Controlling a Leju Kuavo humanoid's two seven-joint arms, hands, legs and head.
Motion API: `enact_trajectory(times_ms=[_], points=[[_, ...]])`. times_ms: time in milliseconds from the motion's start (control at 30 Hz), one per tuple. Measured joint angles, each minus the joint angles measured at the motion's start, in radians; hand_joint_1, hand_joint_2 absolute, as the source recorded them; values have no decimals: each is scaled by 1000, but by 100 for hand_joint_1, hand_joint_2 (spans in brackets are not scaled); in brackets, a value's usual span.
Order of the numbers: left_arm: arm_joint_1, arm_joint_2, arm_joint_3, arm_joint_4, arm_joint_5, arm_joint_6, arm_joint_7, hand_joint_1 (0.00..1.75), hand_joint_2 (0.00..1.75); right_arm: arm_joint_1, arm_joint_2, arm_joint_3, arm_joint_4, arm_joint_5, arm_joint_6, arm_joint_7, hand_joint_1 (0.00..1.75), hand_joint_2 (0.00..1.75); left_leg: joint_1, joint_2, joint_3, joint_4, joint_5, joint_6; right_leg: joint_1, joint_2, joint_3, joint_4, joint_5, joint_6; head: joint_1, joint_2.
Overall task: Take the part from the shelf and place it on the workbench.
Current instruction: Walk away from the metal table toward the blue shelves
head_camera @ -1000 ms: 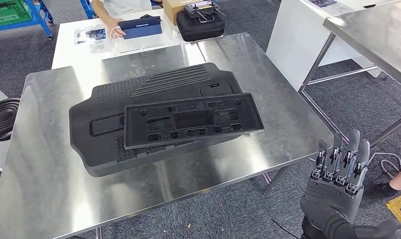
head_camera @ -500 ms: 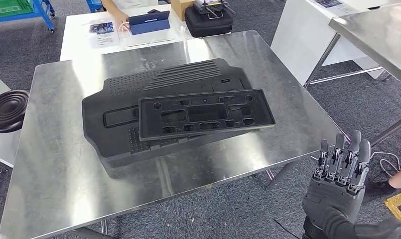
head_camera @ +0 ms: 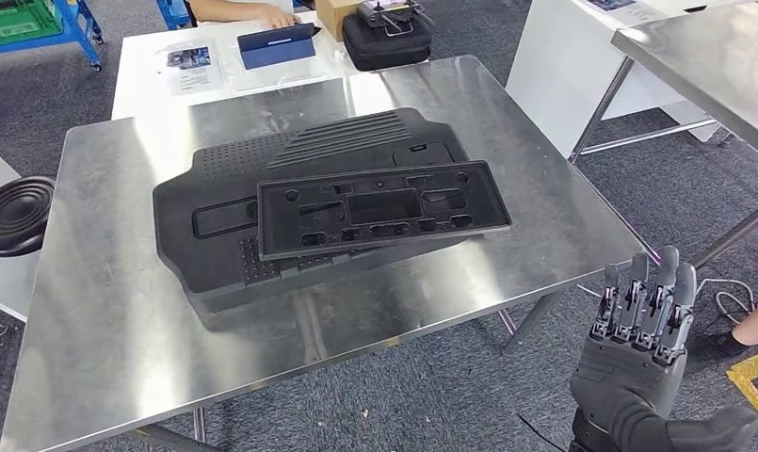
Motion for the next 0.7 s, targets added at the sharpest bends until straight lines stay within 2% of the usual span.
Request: enact_trajectory(times_ms=[67,133,167,200,233,300,333,367,400,433,500,533,600,633,667,700], points=[[-1,-2,0,1,0,0,0,0,0,0,0,0,0,0,0,1,0,0,-4,-6,3,-21,0,11,4,2,-10,6,2,17,-1,0],[-1,-2,1,1,0,0,0,0,0,2,0,-1,0,2,-1,1,0,0,-8,-6,-7,-21,10,31,2,3,-18,5,7,30,0,0],[-1,-1,1,1,0,0,0,0,0,3,0,-2,0,6,-4,0,0,0,-9,-6,-11,-23,15,40,1,3,-26,14,1,33,1,0],[-1,-1,2,1,-1,1,0,0,0,3,0,-2,0,14,-9,-1,0,0,-9,-5,-16,-24,21,49,0,3,-41,42,-17,32,2,0],[-2,-1,2,1,-1,0,0,0,0,4,0,-3,-1,28,-17,-3,0,0,-10,-5,-23,-26,26,57,-1,3,-67,93,-46,27,3,0],[-2,-1,5,1,-3,0,0,0,0,5,0,-3,-1,66,-37,-9,0,0,-14,-3,-38,-25,35,67,0,3,-127,232,-112,20,5,0],[-2,-1,7,1,-3,0,0,0,0,5,0,-3,-1,85,-47,-12,0,0,-16,-2,-45,-25,39,69,1,3,-147,283,-131,20,5,0],[-1,-1,9,1,-3,0,0,0,0,6,-1,-3,-1,102,-55,-15,0,0,-18,-1,-51,-25,44,70,2,3,-147,297,-136,23,5,0],[-1,-1,10,1,-3,0,0,0,0,6,-1,-3,-1,114,-62,-17,0,0,-20,-1,-55,-25,48,70,3,3,-124,267,-125,28,5,0],[-1,-1,11,1,-3,0,0,0,0,7,-2,-3,-1,123,-67,-19,0,0,-21,-1,-59,-25,53,68,6,2,-82,200,-105,31,5,0],[-1,-2,13,1,-4,0,0,0,0,6,-3,-3,-1,132,-74,-21,0,0,-24,-1,-63,-25,60,63,16,3,6,51,-68,27,5,0],[-1,-2,13,1,-4,0,-1,0,0,6,-3,-2,-1,134,-77,-21,0,0,-25,-1,-64,-25,64,58,20,3,29,8,-57,22,4,0],[-1,-3,14,1,-5,-1,-2,0,0,8,-5,-2,-1,135,-82,-21,0,0,-25,0,-63,-30,72,45,27,3,34,-9,-45,10,3,0],[-1,-3,15,1,-5,-1,-2,0,0,9,-6,-2,-1,135,-84,-21,0,0,-23,0,-64,-32,76,38,24,2,34,-12,-38,4,3,0],[-1,-3,16,1,-6,0,-2,0,0,9,-7,-1,-1,135,-85,-21,0,0,-21,1,-66,-28,71,32,20,2,35,-17,-31,-2,3,0],[0,-3,16,1,-6,0,-2,0,0,10,-7,0,-1,135,-87,-20,0,0,-20,1,-73,-10,52,27,15,1,35,-21,-23,-9,1,0]])
